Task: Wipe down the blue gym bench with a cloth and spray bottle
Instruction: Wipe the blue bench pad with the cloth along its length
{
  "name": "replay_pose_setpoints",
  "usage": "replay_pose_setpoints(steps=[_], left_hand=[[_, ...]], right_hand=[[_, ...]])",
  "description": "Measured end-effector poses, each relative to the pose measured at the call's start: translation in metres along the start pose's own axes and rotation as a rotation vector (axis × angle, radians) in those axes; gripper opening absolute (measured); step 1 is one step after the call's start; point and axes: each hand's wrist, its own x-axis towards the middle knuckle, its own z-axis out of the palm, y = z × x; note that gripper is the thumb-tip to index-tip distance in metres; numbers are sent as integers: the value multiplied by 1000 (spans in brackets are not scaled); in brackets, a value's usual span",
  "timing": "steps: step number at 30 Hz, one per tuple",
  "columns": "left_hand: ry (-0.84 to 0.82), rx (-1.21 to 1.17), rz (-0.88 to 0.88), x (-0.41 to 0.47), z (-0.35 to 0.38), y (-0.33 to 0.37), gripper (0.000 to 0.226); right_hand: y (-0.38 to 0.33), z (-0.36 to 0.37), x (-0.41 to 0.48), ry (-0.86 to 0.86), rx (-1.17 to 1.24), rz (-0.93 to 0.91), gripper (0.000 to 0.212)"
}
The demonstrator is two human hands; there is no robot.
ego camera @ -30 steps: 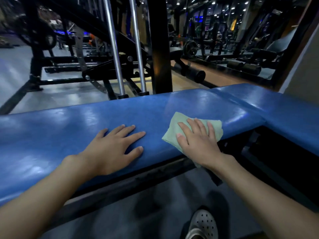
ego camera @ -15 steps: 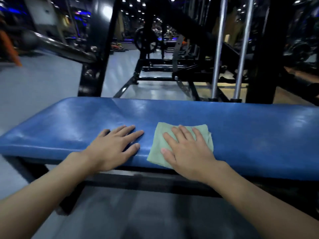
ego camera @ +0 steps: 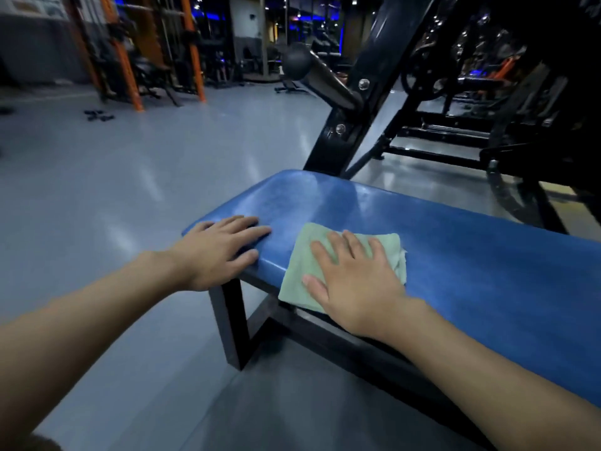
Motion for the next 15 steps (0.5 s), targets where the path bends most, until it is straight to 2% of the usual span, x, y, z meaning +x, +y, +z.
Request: replay_pose_setpoints(steps=[4,8,15], left_hand=[[47,-59,-108,-13,9,-51,78],[72,-180,-122,-21,13,-83,76],[61,-253,-199,-30,26,-109,94]], right_hand=[[-40,-1,47,33,-25,-53,67],[-79,-2,92,69,-40,-95,69],[-127,0,144,150,-93,-127,64]])
